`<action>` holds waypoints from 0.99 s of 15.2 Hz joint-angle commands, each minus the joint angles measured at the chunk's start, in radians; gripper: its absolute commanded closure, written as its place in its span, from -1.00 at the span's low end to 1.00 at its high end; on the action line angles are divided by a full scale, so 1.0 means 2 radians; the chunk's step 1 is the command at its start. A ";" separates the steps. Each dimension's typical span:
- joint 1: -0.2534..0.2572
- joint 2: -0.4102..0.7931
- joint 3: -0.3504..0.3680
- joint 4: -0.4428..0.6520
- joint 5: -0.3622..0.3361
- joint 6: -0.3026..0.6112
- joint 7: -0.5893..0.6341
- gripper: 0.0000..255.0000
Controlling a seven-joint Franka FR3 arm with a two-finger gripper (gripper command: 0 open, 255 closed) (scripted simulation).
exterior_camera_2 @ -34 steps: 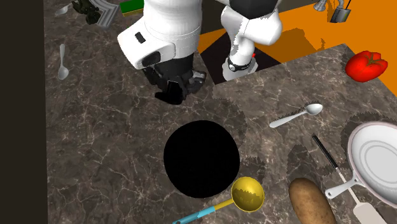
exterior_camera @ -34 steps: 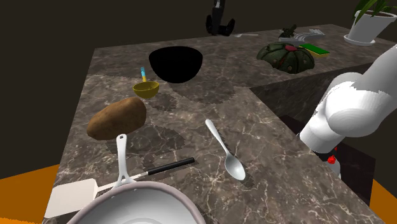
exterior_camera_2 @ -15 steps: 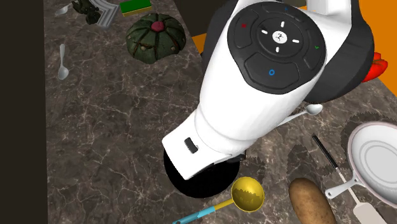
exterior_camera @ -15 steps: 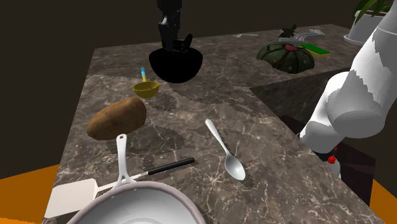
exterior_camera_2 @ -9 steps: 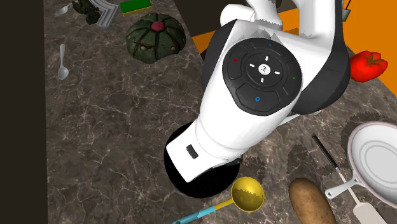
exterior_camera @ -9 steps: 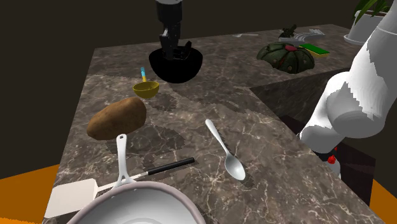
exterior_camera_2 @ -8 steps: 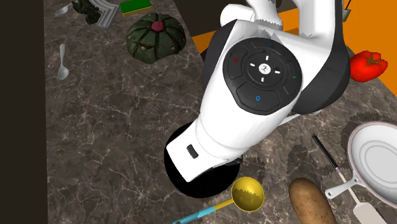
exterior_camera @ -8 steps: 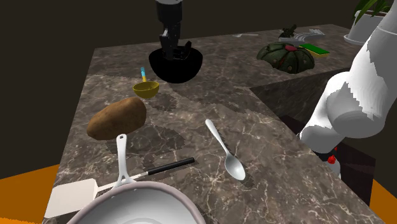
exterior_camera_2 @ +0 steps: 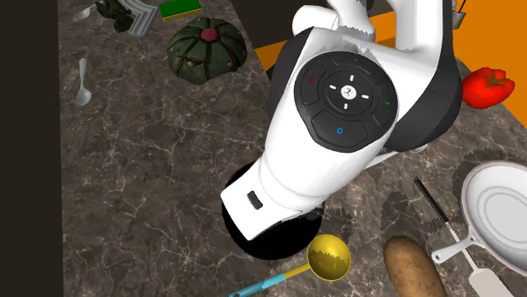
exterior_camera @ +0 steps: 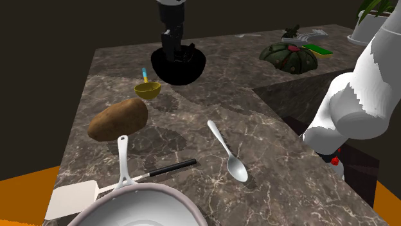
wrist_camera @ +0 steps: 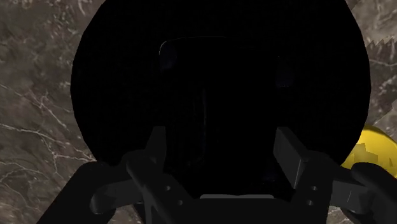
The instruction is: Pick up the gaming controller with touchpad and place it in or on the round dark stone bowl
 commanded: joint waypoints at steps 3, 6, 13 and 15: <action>0.000 0.000 0.000 0.000 0.000 0.000 0.000 -1.00; 0.002 -0.002 0.002 0.031 0.001 -0.033 0.000 -1.00; 0.003 -0.002 0.003 0.061 0.001 -0.063 0.000 -1.00; 0.003 -0.002 0.003 0.061 0.001 -0.063 0.000 -1.00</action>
